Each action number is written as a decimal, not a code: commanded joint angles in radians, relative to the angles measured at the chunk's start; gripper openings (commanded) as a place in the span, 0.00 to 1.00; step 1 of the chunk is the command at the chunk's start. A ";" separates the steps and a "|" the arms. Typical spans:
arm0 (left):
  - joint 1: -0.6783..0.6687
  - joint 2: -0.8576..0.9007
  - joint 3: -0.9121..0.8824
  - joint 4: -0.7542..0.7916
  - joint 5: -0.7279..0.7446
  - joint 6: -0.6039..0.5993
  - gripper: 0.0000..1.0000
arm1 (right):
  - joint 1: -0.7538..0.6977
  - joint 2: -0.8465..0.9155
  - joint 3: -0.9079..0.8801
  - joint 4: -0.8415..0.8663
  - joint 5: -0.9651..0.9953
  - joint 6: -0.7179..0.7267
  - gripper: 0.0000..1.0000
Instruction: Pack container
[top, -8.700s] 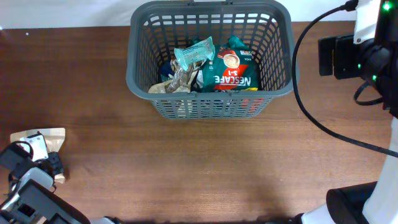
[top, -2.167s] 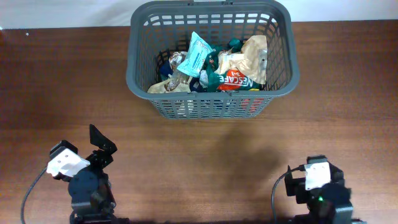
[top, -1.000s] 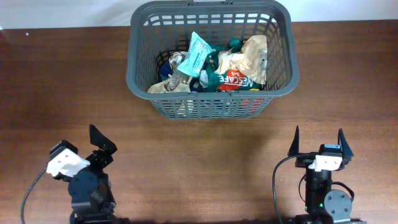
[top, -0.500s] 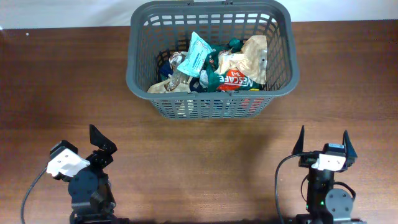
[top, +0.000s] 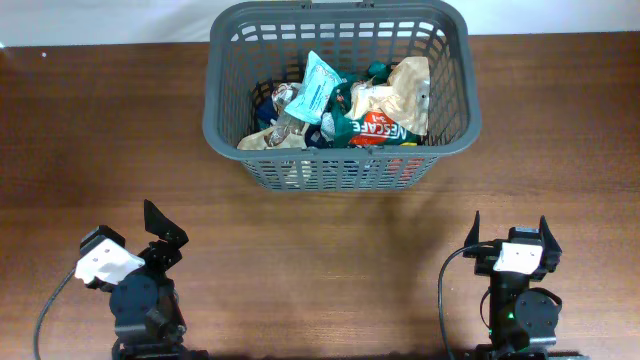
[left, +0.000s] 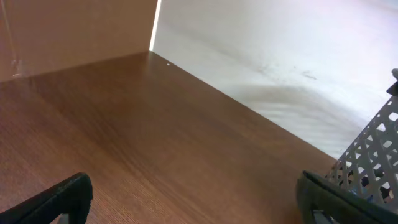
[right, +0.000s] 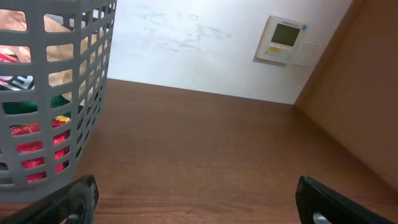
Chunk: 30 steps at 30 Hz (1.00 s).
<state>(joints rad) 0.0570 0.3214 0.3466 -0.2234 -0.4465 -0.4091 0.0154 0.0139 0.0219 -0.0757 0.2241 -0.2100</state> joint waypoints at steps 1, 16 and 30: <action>-0.004 -0.003 -0.004 -0.001 -0.011 -0.006 0.99 | -0.002 -0.002 -0.006 -0.004 0.013 0.005 0.99; -0.017 -0.055 -0.004 0.011 0.013 -0.029 0.99 | -0.002 -0.002 -0.006 -0.003 0.013 0.005 0.99; -0.082 -0.270 -0.187 0.462 0.089 -0.233 0.99 | -0.002 -0.002 -0.006 -0.003 0.013 0.004 0.99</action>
<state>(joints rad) -0.0204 0.0776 0.2329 0.1791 -0.3988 -0.5606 0.0154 0.0139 0.0219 -0.0757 0.2241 -0.2096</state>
